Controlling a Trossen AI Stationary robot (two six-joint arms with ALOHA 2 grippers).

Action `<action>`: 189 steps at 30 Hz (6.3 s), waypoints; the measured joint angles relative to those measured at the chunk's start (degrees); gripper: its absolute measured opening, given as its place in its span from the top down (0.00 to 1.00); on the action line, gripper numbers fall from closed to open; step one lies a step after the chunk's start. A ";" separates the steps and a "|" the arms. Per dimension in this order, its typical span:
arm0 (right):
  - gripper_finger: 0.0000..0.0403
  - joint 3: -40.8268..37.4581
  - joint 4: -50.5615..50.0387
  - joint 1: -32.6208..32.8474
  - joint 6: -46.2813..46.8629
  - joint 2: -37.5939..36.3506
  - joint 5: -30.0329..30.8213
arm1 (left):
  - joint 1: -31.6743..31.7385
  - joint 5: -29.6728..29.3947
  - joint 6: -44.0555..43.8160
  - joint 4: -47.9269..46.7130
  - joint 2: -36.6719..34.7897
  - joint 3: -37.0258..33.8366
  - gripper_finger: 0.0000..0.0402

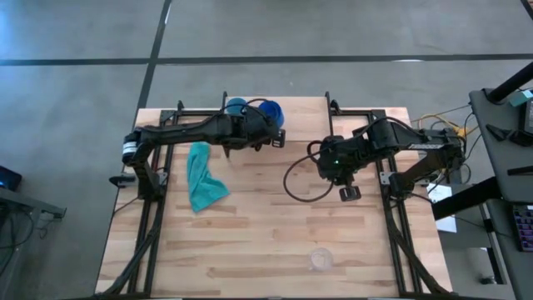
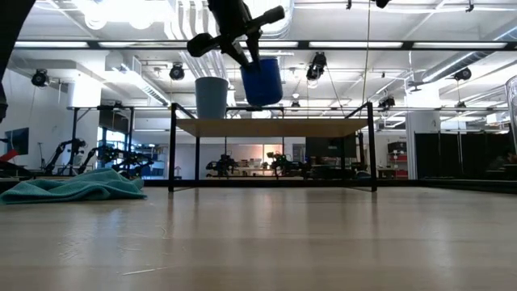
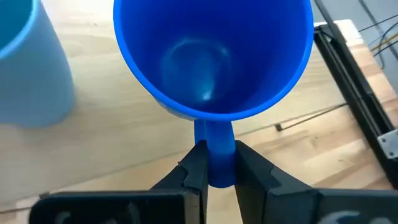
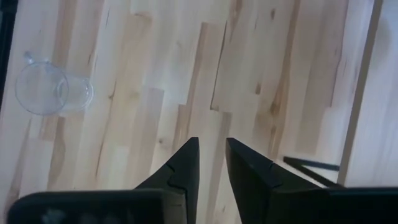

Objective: Stack small to large cups/mugs on shelf
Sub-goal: Put the blue mug on the shelf, then put the transparent mug on the shelf

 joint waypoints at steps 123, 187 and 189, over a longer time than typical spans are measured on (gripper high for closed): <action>0.78 0.02 6.78 0.02 -3.58 0.00 0.07 | 11.71 24.84 19.16 -0.23 0.09 0.30 0.89; 0.76 -4.34 2.16 2.91 7.40 -0.09 -7.14 | 1.79 40.75 41.40 6.26 -3.67 23.47 0.71; 0.76 -7.33 4.23 3.62 9.76 -0.09 -7.63 | 0.81 40.69 44.64 7.38 -3.75 24.35 0.71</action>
